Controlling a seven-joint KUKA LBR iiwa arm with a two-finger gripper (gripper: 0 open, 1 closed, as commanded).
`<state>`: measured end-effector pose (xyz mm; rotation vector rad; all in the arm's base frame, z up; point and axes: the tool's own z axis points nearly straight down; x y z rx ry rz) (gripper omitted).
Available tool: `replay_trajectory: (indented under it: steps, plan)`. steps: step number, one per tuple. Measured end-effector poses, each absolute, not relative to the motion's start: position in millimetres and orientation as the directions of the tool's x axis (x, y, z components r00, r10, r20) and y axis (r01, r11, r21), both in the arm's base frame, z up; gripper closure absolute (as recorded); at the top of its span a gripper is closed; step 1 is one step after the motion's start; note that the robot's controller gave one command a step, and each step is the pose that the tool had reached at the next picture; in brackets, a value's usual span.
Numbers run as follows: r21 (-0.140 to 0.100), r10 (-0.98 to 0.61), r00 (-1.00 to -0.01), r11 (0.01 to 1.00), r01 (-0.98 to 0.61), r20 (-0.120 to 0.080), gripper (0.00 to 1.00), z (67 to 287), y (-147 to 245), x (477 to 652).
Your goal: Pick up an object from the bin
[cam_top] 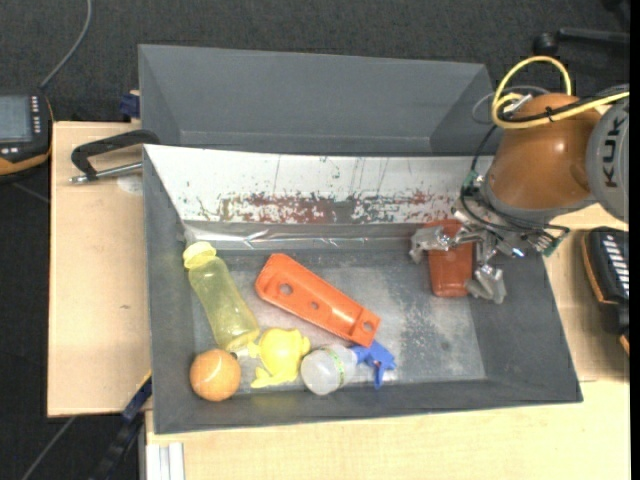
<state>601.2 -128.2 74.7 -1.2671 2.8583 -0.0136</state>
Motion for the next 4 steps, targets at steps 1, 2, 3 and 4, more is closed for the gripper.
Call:
replay_trajectory:
  steps: [1, 2, 3, 4]
  plan:
    - [-0.017, -0.811, -0.585, 0.585, -0.811, -0.007, 0.0, 74, -131, 601.0]
    - [-0.018, -0.897, -0.442, 0.442, -0.897, -0.012, 0.0, 72, -131, 594.3]
    - [-0.02, -0.933, -0.36, 0.361, -0.933, -0.01, 0.0, 71, -127, 600.2]
    - [-0.025, -0.987, -0.162, 0.162, -0.986, -0.01, 1.0, 71, -107, 603.4]
